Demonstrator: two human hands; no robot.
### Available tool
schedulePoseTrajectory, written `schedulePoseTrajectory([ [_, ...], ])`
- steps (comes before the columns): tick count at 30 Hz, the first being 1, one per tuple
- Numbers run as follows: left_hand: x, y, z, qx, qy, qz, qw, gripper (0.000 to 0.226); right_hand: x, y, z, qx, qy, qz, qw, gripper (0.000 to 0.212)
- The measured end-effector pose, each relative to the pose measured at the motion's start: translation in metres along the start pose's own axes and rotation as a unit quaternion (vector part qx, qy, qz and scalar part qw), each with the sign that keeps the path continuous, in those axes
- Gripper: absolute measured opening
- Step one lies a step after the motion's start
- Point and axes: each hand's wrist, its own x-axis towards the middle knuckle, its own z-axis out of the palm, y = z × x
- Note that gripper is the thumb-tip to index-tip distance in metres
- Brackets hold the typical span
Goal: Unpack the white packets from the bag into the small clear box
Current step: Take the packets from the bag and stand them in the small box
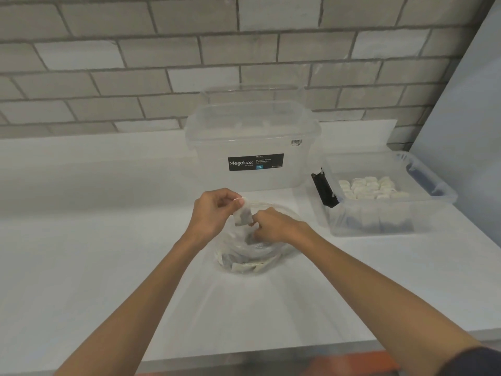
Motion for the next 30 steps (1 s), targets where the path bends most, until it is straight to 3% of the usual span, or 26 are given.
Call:
schedulePoseTrajectory([
  [3, -0.002, -0.002, -0.002, 0.006, 0.004, -0.007, 1.0, 0.006, 0.0, -0.003, 0.005, -0.042, 0.004, 0.022, 0.999, 0.045],
  [11, -0.002, -0.001, -0.015, 0.038, 0.013, 0.009, 0.999, 0.014, -0.007, 0.002, -0.018, 0.089, 0.084, -0.01, 0.992, 0.006],
  [19, 0.011, 0.029, -0.013, 0.074, -0.01, 0.053, 0.996, 0.031, -0.046, 0.013, -0.097, 0.142, 0.122, -0.057, 0.981, 0.007],
  [24, 0.019, 0.072, 0.012, 0.073, -0.062, 0.104, 0.99, 0.007, -0.073, 0.029, -0.142, 0.201, 0.147, -0.081, 0.965, 0.008],
  [30, 0.035, 0.12, 0.06, 0.054, -0.092, 0.172, 0.979, 0.007, -0.099, 0.068, -0.179, 0.22, 0.166, -0.086, 0.957, 0.009],
])
